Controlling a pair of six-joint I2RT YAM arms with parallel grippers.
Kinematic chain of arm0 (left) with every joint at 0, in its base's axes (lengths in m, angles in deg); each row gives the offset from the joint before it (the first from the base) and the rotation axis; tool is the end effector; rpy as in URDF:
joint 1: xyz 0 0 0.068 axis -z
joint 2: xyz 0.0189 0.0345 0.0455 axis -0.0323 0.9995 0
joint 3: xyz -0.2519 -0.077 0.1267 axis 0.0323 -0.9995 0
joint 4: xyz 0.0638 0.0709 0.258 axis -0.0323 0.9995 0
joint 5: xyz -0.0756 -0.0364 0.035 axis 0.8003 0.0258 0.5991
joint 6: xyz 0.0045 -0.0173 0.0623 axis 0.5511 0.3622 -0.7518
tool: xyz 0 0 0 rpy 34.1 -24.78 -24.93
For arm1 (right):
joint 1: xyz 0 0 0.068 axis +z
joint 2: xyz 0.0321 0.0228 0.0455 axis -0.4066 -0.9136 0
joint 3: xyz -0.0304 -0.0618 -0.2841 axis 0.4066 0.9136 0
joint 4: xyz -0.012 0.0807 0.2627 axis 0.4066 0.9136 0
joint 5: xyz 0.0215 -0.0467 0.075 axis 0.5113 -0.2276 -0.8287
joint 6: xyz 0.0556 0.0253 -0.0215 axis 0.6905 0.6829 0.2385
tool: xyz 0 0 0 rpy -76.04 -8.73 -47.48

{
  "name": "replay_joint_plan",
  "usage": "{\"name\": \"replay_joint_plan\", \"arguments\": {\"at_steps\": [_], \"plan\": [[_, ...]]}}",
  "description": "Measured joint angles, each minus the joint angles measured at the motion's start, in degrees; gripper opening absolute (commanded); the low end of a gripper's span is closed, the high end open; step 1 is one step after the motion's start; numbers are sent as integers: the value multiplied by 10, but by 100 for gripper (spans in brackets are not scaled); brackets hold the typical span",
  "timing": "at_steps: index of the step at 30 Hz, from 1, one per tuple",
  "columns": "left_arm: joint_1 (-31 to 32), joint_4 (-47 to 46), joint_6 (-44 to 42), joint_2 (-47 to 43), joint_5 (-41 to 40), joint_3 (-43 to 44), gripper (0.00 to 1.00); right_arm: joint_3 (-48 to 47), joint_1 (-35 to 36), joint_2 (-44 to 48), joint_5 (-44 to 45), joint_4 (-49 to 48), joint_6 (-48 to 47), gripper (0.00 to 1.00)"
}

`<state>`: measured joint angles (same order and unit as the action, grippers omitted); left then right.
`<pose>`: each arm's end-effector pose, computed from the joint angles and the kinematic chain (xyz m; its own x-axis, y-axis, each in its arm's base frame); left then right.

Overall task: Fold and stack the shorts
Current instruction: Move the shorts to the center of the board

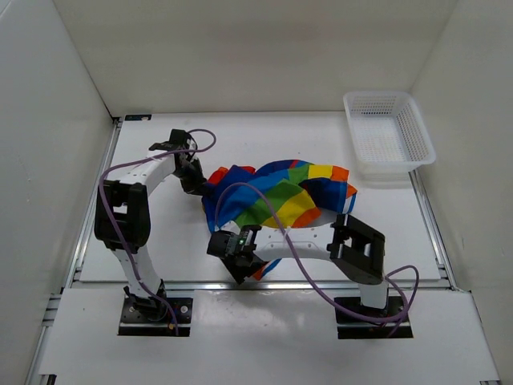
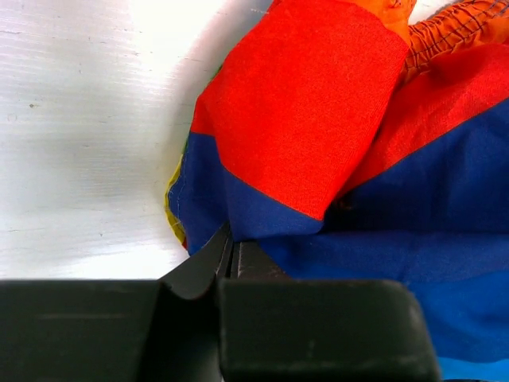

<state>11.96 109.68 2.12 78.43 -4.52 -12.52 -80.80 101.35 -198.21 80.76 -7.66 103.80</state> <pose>0.3758 -0.0809 0.1998 -0.9490 -0.2893 -0.1249 -0.2287 0.9050 -0.3588 0.1000 0.3824 0.1817 -0.7167 -0.5992 -0.3567 -0.6193 0.7820 -0.0694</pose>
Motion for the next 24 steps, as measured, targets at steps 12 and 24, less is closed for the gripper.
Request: {"name": "replay_joint_plan", "arguments": {"at_steps": [12, 24], "plan": [[-4, 48, -3, -3, -6, 84, 10, 28, -119, 40, 73, 8, -28, 0], [-37, 121, 4, -30, 20, 455, 10, -345, -369, 203, 133, 6, -245, 0]]}}
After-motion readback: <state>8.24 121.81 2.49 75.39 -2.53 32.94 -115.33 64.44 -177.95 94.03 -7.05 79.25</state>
